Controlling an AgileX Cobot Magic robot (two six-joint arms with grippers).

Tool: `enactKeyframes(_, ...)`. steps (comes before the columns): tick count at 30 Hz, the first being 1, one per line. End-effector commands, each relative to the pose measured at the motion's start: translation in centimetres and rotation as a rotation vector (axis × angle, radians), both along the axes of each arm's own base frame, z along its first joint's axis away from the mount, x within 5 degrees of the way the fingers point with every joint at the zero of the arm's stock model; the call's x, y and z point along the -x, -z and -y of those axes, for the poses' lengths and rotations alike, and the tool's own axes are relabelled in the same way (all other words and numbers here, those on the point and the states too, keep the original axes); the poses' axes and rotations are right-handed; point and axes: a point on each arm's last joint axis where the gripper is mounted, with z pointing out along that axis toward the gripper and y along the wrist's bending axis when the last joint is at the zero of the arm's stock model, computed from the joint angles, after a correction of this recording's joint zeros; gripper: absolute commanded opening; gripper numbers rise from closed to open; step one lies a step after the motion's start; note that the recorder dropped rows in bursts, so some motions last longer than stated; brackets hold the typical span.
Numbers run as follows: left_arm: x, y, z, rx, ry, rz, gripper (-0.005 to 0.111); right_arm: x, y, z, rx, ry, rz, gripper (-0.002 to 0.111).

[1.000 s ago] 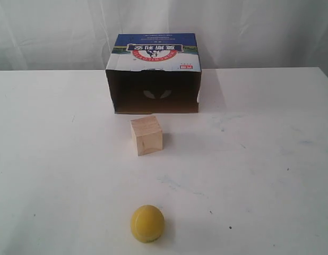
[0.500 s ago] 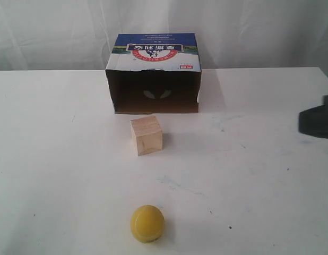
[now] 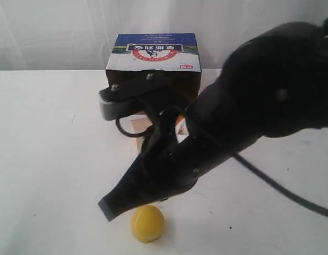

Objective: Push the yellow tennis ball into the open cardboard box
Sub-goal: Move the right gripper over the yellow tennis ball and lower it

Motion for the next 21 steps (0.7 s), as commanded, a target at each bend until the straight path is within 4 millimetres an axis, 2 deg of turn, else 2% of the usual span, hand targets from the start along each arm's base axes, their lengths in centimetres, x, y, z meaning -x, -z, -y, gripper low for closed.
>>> enactKeyframes(1,0.0,0.1,0.0,0.009,0.001,0.0,0.0,0.2,1.9,-2.5,0.053,-0.069,-0.012,0.0)
enactKeyframes(5,0.0,0.1,0.0,0.009,0.001,0.0,0.0,0.4,3.8,-3.7,0.095,-0.089,-0.048,0.0)
enactKeyframes(14,0.0,0.1,0.0,0.009,0.001,0.0,0.0,-0.1,5.4,-4.5,0.114,-0.088,-0.057,0.0)
enactKeyframes(17,0.0,0.1,0.0,0.009,0.001,0.0,0.0,-0.6,6.9,-4.9,0.144,-0.082,-0.064,0.0)
enactKeyframes(21,0.0,0.1,0.0,0.009,0.001,0.0,0.0,-1.1,7.7,-5.1,0.17,-0.07,-0.047,0.0)
